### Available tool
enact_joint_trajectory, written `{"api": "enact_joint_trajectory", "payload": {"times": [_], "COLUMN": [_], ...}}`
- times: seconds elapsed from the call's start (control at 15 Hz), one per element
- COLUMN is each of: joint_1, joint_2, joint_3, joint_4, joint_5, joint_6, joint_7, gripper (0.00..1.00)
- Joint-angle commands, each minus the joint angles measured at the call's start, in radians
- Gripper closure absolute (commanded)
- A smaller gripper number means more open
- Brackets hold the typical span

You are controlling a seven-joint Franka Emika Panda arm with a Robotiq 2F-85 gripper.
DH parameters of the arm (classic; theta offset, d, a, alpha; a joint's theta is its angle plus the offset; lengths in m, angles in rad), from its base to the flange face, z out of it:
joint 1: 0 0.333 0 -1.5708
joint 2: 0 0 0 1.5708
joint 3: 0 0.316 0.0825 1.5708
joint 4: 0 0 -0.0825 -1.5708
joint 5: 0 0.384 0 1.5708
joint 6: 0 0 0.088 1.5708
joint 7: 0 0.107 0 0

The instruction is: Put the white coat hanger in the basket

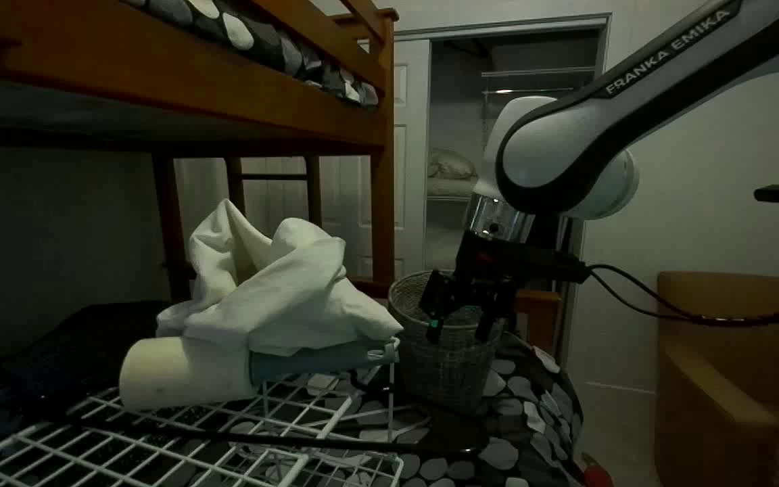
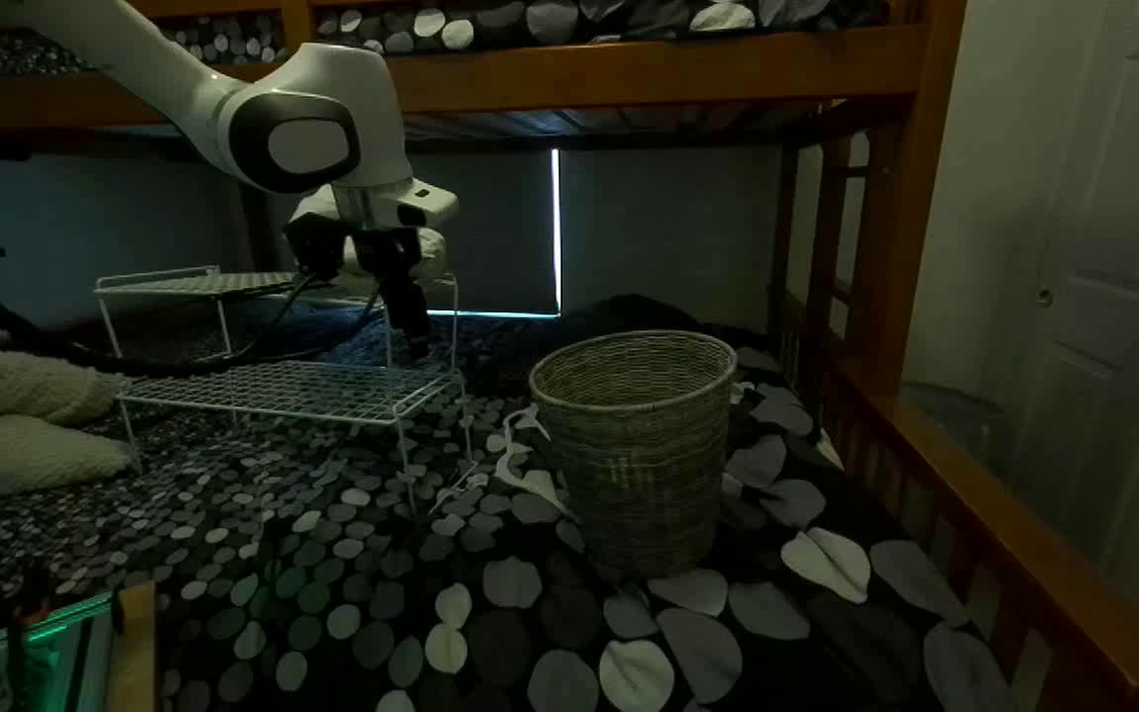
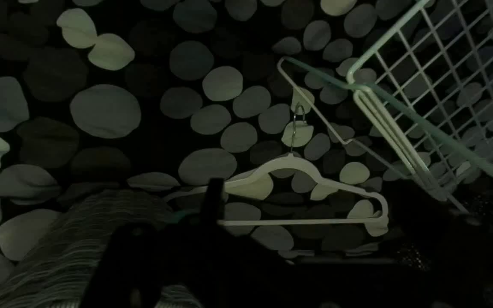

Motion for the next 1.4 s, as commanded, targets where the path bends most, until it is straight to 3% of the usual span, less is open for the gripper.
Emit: {"api": "enact_joint_trajectory", "payload": {"times": [0.0, 0.33, 0.67, 0.93, 1.07, 1.13, 1.2, 1.33], "joint_1": [0.004, -0.035, -0.025, -0.023, -0.018, -0.016, -0.019, -0.014], "joint_2": [0.001, 0.046, 0.235, 0.425, 0.498, 0.524, 0.455, 0.514], "joint_3": [-0.004, -0.049, -0.073, -0.039, -0.038, -0.032, -0.04, -0.037], "joint_4": [0.0, -0.005, 0.068, 0.163, 0.208, 0.234, 0.175, 0.214], "joint_5": [-0.003, 0.088, 0.261, 0.257, 0.253, 0.263, 0.237, 0.238], "joint_6": [-0.002, 0.109, 0.272, 0.369, 0.353, 0.318, 0.348, 0.347], "joint_7": [0.002, 0.1, 0.16, 0.301, 0.349, 0.331, 0.32, 0.324], "gripper": [0.0, 0.0, 0.0, 0.0, 0.0, 0.0, 0.0, 0.0]}}
